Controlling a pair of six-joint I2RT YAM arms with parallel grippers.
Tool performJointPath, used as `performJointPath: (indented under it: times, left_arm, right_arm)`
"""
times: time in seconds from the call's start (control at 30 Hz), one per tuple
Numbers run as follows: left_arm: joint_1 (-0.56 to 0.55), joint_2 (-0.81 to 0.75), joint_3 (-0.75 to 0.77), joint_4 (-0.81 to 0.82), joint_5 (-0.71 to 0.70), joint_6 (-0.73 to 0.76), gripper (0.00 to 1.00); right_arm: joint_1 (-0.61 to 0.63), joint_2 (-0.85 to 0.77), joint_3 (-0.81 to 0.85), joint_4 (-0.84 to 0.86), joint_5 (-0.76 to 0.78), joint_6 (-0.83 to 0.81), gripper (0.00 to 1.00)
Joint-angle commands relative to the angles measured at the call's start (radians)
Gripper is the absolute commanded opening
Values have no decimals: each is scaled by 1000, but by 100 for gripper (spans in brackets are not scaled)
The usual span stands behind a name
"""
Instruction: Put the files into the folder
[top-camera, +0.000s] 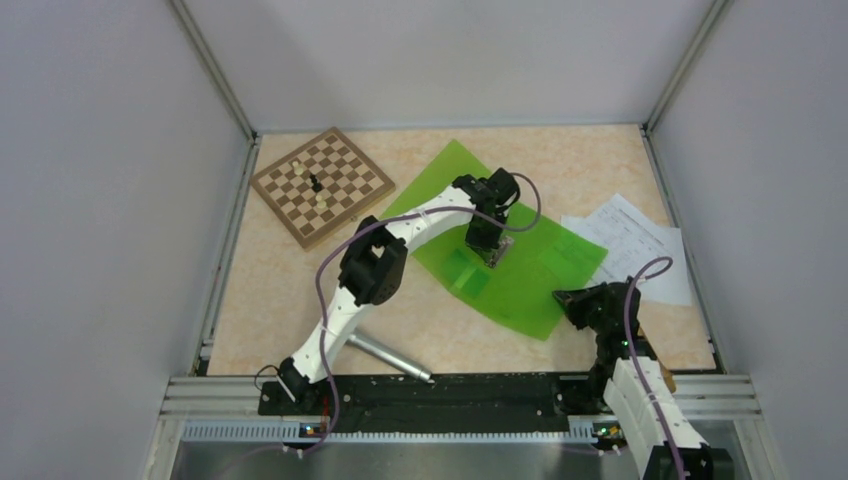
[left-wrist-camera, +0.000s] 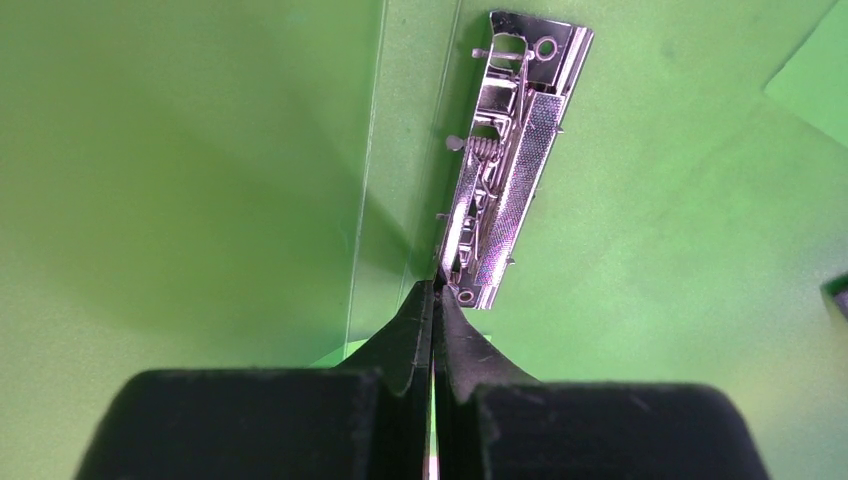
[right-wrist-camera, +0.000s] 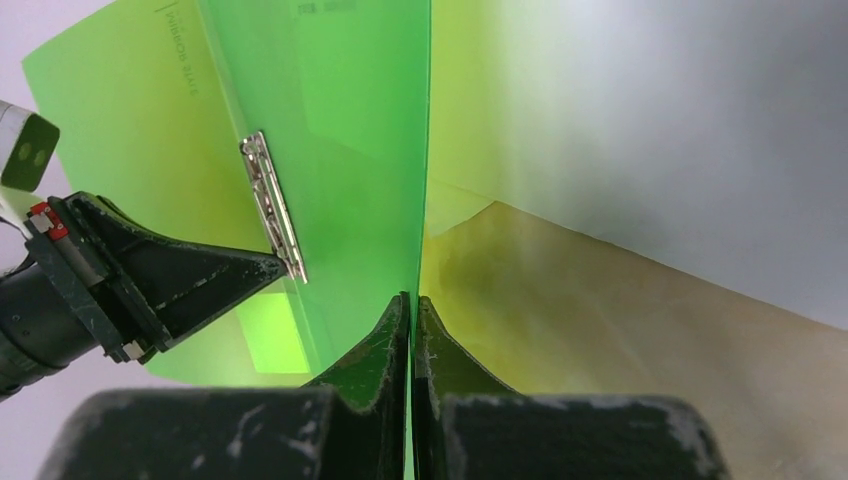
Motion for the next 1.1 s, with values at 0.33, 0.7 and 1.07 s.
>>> performJointPath:
  times: [0.33,0.7,1.07]
  left_arm:
    - [-1,47,-99,129,125,-7,0]
    - [27,27,-75,232,453,-141,0]
    - [56,-64,-77,194,364,-108,0]
  right_arm:
    - [67,129,50,105,11,65,0]
    - [90,168,62,110,23,69,0]
    - [93,195,86,101,30,41,0]
